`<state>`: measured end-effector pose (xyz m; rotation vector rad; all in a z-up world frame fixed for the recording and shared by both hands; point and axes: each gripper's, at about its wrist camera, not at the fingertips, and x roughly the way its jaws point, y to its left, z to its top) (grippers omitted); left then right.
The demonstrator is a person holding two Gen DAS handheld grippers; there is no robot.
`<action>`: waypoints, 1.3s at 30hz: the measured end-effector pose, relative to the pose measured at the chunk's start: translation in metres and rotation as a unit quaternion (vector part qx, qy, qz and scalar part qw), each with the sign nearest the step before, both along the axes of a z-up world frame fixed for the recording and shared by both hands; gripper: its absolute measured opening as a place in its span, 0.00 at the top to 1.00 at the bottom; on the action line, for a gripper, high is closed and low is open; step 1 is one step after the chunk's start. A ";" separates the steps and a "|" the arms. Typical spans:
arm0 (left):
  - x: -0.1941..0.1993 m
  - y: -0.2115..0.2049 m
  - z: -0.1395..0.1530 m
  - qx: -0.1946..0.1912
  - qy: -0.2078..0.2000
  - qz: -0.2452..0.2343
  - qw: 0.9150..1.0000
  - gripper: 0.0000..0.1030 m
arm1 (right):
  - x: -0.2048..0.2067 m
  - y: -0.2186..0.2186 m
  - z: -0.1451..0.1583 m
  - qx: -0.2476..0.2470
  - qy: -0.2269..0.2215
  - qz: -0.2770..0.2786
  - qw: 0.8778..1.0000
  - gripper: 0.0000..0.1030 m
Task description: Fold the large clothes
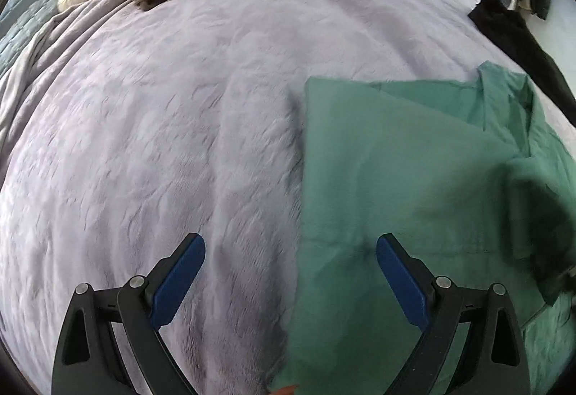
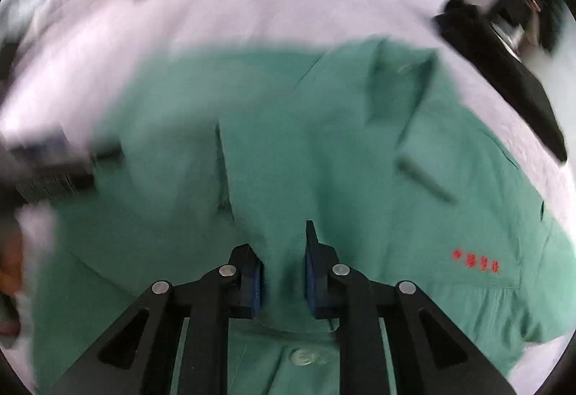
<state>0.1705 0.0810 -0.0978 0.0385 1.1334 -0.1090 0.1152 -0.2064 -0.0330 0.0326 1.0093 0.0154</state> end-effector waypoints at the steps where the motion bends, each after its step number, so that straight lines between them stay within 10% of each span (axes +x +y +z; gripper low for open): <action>1: 0.005 -0.002 0.001 -0.004 0.000 -0.001 1.000 0.06 | -0.003 -0.018 0.011 0.022 -0.017 -0.016 0.999 0.80; 7: 0.045 -0.019 0.000 -0.029 0.016 -0.018 0.999 0.06 | -0.033 -0.169 0.003 0.182 0.003 -0.220 0.958 0.52; 11: 0.062 -0.029 -0.019 -0.039 0.048 -0.018 0.998 0.09 | -0.064 -0.201 -0.022 0.281 0.018 -0.263 0.923 0.34; 13: 0.063 -0.036 -0.019 -0.068 0.055 -0.031 0.996 0.69 | -0.065 -0.199 -0.033 0.306 0.023 -0.263 0.915 0.34; 14: 0.063 -0.040 -0.016 -0.078 0.056 -0.037 0.995 0.80 | -0.060 -0.198 -0.040 0.312 0.029 -0.261 0.913 0.34; 17: 0.059 -0.040 -0.005 -0.071 0.036 -0.031 0.996 0.90 | -0.040 -0.183 -0.045 0.276 0.061 -0.245 0.927 0.92; 18: 0.058 -0.036 -0.002 -0.076 0.031 -0.027 0.996 0.92 | -0.038 -0.188 -0.044 0.273 0.056 -0.237 0.931 0.93; 25: 0.070 -0.014 -0.005 -0.078 0.017 0.001 0.997 0.95 | -0.010 -0.182 -0.001 0.196 -0.002 -0.158 0.968 0.93; 29: 0.068 -0.001 -0.004 -0.095 0.016 0.021 0.995 0.94 | -0.018 -0.200 -0.049 0.207 0.066 -0.202 0.955 0.91; 33: 0.054 0.005 0.019 -0.038 -0.003 0.011 0.999 0.43 | -0.040 -0.204 -0.046 0.223 0.057 -0.233 0.945 0.85; 39: 0.014 0.012 0.054 -0.068 -0.017 -0.041 0.997 0.41 | -0.061 -0.177 -0.011 0.195 0.041 -0.210 0.957 0.80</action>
